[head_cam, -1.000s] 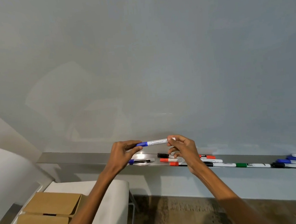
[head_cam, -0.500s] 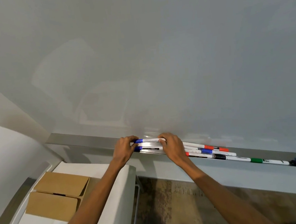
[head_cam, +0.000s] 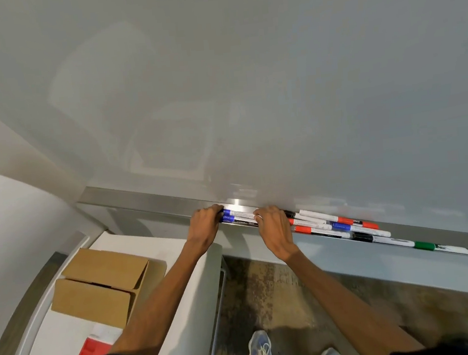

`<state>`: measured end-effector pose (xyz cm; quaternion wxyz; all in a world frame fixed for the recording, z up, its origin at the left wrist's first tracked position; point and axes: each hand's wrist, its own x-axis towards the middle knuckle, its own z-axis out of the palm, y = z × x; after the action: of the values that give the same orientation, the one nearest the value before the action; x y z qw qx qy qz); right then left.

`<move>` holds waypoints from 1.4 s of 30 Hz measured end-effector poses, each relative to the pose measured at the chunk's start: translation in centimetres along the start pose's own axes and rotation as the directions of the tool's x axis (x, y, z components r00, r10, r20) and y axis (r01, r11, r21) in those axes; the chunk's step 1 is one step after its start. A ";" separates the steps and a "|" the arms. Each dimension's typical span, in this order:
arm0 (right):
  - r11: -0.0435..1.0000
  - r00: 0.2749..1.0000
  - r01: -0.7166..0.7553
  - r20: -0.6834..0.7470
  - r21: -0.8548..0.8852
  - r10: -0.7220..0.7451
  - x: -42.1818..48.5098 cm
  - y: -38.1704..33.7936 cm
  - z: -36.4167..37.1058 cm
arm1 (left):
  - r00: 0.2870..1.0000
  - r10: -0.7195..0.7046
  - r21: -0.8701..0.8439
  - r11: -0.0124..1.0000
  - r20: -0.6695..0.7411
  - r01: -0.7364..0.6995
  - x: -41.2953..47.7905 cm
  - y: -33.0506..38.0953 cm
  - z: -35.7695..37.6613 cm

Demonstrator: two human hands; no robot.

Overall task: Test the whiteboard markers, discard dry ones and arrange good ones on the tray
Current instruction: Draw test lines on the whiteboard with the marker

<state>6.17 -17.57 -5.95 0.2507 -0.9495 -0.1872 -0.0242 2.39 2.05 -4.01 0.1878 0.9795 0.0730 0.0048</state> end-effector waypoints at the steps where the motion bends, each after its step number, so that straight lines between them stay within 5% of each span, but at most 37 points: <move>1: 1.000 1.000 0.005 -0.010 -0.013 -0.005 -0.1 0.1 0.1 | 1.000 0.005 0.007 1.000 -0.005 -0.005 -0.1 0.0 0.3; 14: 0.994 0.995 0.071 -0.067 -0.085 -0.077 -0.4 1.5 0.3 | 1.000 -0.011 0.017 1.000 0.008 0.011 -0.8 0.5 1.9; 17: 0.997 0.992 0.069 -0.104 -0.040 -0.072 -0.5 2.1 -0.5 | 0.996 -0.011 0.015 1.000 -0.086 0.013 -0.7 1.7 1.7; 21: 0.999 0.983 -0.011 -0.181 0.049 0.019 -1.2 3.7 -2.7 | 0.984 0.001 0.008 1.000 -0.177 0.000 -0.7 4.7 1.1; 25: 0.989 0.966 -0.129 -0.218 0.073 0.142 -2.3 6.6 -4.5 | 0.990 0.066 -0.023 0.997 -0.127 -0.069 -0.6 8.2 2.0; 42: 0.890 0.984 -0.170 -0.126 -0.424 0.128 -4.0 11.1 -7.2 | 0.944 0.329 0.063 0.942 0.001 -0.329 0.9 17.5 7.3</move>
<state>6.91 -31.37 -5.42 0.0432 -0.9907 -0.0917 -0.0908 6.06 -16.56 -4.41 0.1533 0.9833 -0.0905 0.0383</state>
